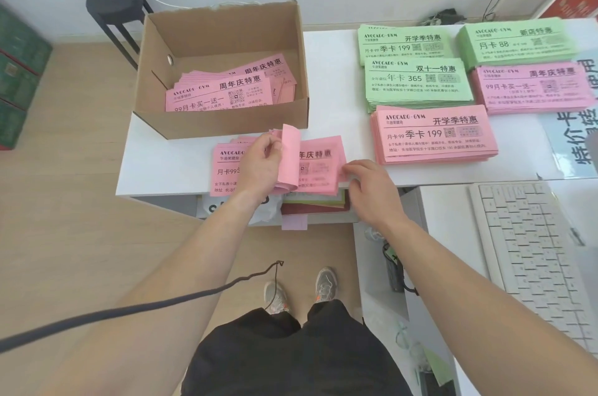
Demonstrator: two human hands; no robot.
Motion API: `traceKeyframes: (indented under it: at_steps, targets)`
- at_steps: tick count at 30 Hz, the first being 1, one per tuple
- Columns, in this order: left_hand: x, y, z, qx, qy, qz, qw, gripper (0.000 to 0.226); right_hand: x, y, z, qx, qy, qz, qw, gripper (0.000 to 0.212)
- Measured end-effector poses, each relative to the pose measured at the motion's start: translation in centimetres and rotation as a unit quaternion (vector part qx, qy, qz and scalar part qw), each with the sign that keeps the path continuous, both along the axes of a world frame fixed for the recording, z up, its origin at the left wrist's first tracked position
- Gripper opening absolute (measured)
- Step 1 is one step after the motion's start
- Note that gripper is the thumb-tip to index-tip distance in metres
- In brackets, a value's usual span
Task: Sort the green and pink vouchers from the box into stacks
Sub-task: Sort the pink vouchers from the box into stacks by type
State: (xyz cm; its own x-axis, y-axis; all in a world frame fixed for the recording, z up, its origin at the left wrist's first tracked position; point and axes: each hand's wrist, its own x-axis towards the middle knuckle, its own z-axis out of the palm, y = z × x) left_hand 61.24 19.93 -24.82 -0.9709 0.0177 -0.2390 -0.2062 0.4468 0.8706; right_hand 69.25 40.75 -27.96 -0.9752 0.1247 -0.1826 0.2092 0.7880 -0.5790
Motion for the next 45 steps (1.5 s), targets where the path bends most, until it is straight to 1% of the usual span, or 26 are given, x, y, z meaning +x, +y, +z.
traceKeyframes:
  at_steps: [4, 7, 11, 15, 17, 19, 20, 21, 24, 26, 28, 29, 32, 36, 39, 42, 45]
  targets:
    - [-0.4, -0.1, 0.0, -0.008, 0.003, -0.001, 1.000, 0.016, -0.1, -0.5, 0.2, 0.034, 0.007, 0.028, 0.999, 0.042]
    - [-0.7, -0.4, 0.2, 0.000, -0.012, -0.002, 1.000, 0.017, -0.1, -0.8, 0.2, 0.062, 0.013, 0.037, 0.997, 0.040]
    - [-1.3, -1.1, -0.1, 0.023, -0.026, 0.016, 0.999, 0.028, 0.1, -1.0, 0.0, 0.070, 0.017, 0.034, 0.997, 0.039]
    - [-1.3, -1.4, 0.3, 0.003, -0.016, 0.006, 1.000, 0.028, 0.1, -1.0, -0.1, 0.069, 0.012, 0.030, 0.997, 0.040]
    - [-1.4, -1.6, 0.5, -0.008, -0.015, 0.003, 1.000, 0.024, -0.1, -1.2, 0.1, 0.076, 0.009, 0.027, 0.997, 0.035]
    - [-1.5, -1.9, 0.7, -0.022, -0.013, 0.000, 1.000, 0.020, -0.6, -1.5, 0.4, 0.091, 0.013, 0.014, 0.996, 0.025]
    - [-1.6, -2.1, 0.9, -0.029, -0.009, -0.002, 1.000, 0.019, -1.1, -1.8, 0.6, 0.097, 0.011, 0.011, 0.995, 0.025]
    - [-1.6, -2.4, 1.2, -0.034, -0.006, -0.006, 0.999, 0.019, -1.7, -2.0, 0.8, 0.105, 0.005, 0.017, 0.994, 0.029]
    - [-1.7, -3.2, 1.9, -0.036, 0.002, -0.011, 0.999, 0.019, -4.2, -2.7, 1.8, 0.137, -0.029, 0.080, 0.987, 0.061]
    - [-2.0, -3.9, 2.3, -0.043, 0.016, -0.014, 0.999, 0.019, -5.9, -2.9, 2.4, 0.148, -0.067, 0.107, 0.981, 0.076]
    - [-2.1, -4.6, 2.8, -0.045, 0.023, -0.015, 0.999, 0.023, -7.4, -2.8, 2.8, 0.159, -0.098, 0.117, 0.975, 0.085]
    - [-2.2, -4.9, 3.1, -0.046, 0.026, -0.015, 0.998, 0.025, -8.0, -2.7, 2.9, 0.163, -0.109, 0.120, 0.973, 0.085]
    - [-2.3, -5.9, 3.5, -0.055, 0.029, -0.020, 0.998, 0.030, -9.7, -2.6, 3.5, 0.175, -0.127, 0.134, 0.967, 0.075]
    - [-2.5, -7.0, 3.7, -0.053, 0.027, -0.021, 0.998, 0.031, -10.9, -2.6, 3.8, 0.156, -0.142, 0.146, 0.966, 0.041]
    - [-2.4, -7.4, 3.9, -0.054, 0.029, -0.021, 0.998, 0.030, -11.2, -2.7, 3.9, 0.115, -0.162, 0.132, 0.971, 0.024]
    - [-2.5, -7.6, 4.2, -0.060, 0.033, -0.018, 0.998, 0.027, -11.2, -2.8, 4.1, 0.086, -0.158, 0.115, 0.977, 0.016]
    - [-2.7, -7.6, 4.8, -0.059, 0.035, -0.017, 0.997, 0.019, -11.3, -2.8, 4.2, 0.085, -0.146, 0.106, 0.980, 0.014]
